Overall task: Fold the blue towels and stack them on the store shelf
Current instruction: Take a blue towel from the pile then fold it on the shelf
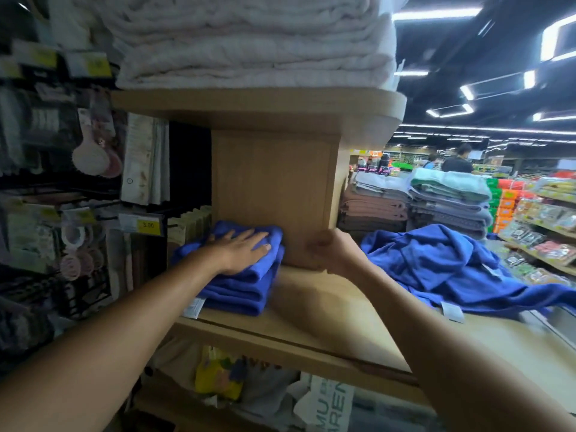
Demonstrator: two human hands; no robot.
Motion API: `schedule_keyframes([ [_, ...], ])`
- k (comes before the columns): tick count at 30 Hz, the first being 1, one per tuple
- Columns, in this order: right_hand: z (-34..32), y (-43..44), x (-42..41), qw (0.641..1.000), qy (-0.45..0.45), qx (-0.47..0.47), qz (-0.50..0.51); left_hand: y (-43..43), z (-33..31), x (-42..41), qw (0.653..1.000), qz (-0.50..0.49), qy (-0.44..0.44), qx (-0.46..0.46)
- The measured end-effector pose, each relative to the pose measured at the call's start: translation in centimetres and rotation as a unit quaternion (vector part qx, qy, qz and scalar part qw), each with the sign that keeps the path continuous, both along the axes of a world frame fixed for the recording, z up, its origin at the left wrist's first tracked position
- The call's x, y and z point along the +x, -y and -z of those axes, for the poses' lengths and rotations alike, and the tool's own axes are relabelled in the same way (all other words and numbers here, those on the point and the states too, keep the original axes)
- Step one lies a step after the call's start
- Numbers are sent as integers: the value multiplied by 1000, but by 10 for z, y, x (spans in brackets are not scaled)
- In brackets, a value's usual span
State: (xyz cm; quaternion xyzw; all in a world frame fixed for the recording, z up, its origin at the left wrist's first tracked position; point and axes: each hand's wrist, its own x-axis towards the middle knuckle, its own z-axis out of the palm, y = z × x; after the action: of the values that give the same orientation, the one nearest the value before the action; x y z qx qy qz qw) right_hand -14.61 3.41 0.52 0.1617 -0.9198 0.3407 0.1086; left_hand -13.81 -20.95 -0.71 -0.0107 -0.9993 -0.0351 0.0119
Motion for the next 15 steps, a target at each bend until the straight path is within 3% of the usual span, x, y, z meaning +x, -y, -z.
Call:
schedule_keyframes([
  [3,-20,-60,2,996,-61,45,51,-18,-23,13,996,12,-62,-68],
  [5,-29,-104,-2,988,-98,67,99,-48,-38,24,969,29,-191,-151],
  [8,-27,-170,-11,971,-141,60,185,-110,-43,30,945,115,-303,-42],
  [11,-11,-219,-23,952,-119,85,270,-171,-37,15,954,172,-228,93],
  [15,-6,-246,-38,954,-59,114,271,-237,-23,-33,945,187,-152,222],
])
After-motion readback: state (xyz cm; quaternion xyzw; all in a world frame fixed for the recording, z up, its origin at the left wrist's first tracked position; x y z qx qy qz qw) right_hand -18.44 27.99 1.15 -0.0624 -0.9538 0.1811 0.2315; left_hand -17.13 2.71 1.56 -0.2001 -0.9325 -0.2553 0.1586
